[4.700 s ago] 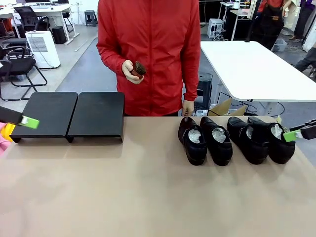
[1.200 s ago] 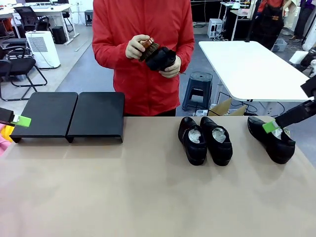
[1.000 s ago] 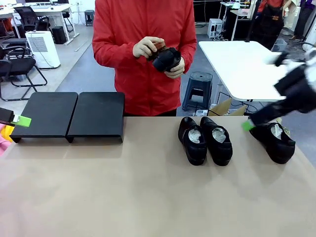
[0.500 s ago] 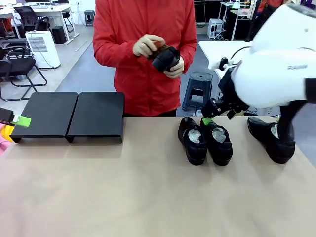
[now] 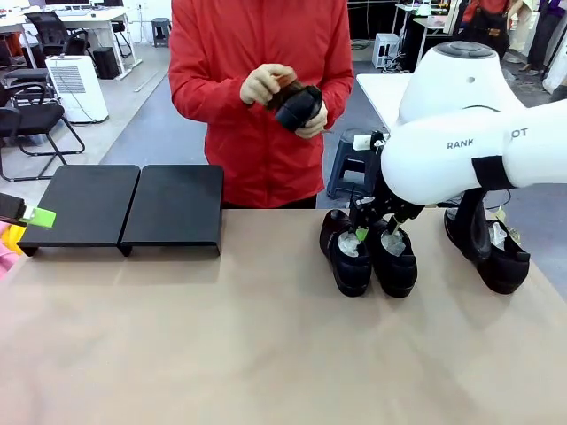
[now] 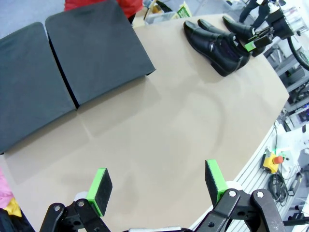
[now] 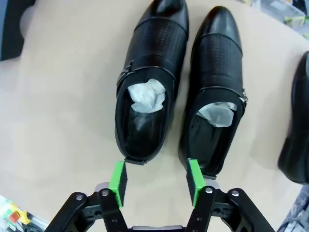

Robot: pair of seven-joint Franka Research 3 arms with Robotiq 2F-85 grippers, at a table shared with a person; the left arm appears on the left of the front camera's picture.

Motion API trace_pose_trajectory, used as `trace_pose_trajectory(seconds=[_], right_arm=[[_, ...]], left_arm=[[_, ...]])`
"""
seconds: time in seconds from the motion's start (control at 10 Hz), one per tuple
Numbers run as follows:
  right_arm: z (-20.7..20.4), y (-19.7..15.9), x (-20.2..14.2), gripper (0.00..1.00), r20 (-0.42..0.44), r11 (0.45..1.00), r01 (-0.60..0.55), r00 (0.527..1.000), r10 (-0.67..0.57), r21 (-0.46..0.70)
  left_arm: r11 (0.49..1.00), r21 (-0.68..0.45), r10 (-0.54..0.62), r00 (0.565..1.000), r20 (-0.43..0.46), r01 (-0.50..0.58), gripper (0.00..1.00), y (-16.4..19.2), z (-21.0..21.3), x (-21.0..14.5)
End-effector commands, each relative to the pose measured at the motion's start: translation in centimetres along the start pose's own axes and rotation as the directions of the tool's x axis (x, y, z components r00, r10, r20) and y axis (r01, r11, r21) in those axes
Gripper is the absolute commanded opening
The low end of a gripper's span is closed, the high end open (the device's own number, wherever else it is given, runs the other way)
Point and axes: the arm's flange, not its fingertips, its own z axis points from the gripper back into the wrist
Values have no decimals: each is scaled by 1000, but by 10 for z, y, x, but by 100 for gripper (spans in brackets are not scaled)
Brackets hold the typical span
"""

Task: Organize the shoes by placing them on the stand.
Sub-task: Pick up one Shoe and place it in the middle of the table.

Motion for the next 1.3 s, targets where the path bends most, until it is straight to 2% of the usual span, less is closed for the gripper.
trace_pose_trajectory(seconds=[0.0, 0.3, 1.2], right_arm=[[0, 6, 13, 54, -2, 993, 97, 995, -98, -61], [-26, 6, 24, 54, 7, 981, 180, 984, -180, -66], [-72, 8, 45, 54, -70, 972, 230, 970, -233, -51]], left_arm=[[1000, -18, -9, 1000, 9, 9, 100, 2, 0, 1], [1000, -18, -9, 1000, 9, 9, 100, 2, 0, 1], [1000, -18, -9, 1000, 9, 9, 100, 2, 0, 1]])
